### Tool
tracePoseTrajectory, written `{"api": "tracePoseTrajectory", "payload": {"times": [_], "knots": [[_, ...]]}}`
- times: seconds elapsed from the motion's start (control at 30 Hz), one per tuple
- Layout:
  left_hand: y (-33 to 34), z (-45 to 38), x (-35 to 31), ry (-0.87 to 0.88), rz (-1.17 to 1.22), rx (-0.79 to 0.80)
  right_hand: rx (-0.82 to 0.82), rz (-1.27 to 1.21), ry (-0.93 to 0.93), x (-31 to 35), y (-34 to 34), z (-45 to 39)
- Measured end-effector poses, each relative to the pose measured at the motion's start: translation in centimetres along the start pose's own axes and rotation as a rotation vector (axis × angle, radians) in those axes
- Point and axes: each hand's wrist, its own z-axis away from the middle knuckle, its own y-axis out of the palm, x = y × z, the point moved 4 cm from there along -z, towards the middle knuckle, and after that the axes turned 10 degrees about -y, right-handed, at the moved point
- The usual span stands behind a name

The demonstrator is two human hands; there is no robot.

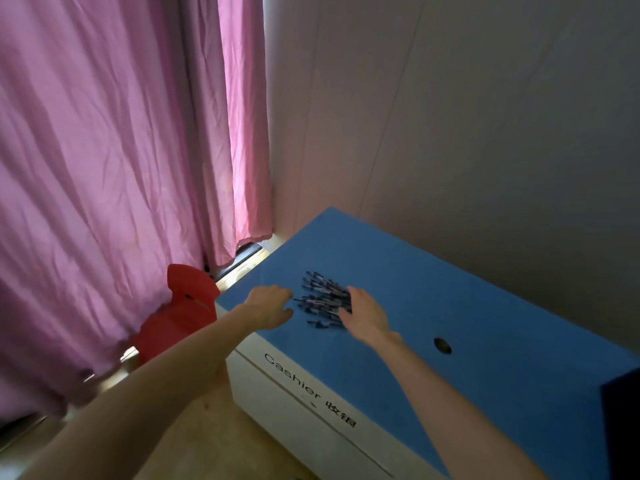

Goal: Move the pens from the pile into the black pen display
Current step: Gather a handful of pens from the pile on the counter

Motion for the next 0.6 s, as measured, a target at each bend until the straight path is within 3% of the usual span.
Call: {"api": "tracePoseTrajectory", "payload": {"times": [0.13,0.3,0.6], "knots": [[0.2,-4.7,0.3,0.019,0.003,-0.013,-0.012,-0.049,0.061,-2.9,-0.5,-5.3],[-0.2,-10.7,0.2,0.002,0.042,0.045,0.114,-0.083,0.112,-6.7,0.1,-11.5],[2.8,-16.3,-1.4,0.075,0.097,0.093,0.291,-0.053,-0.088,-9.2,2.0,-16.1]]}}
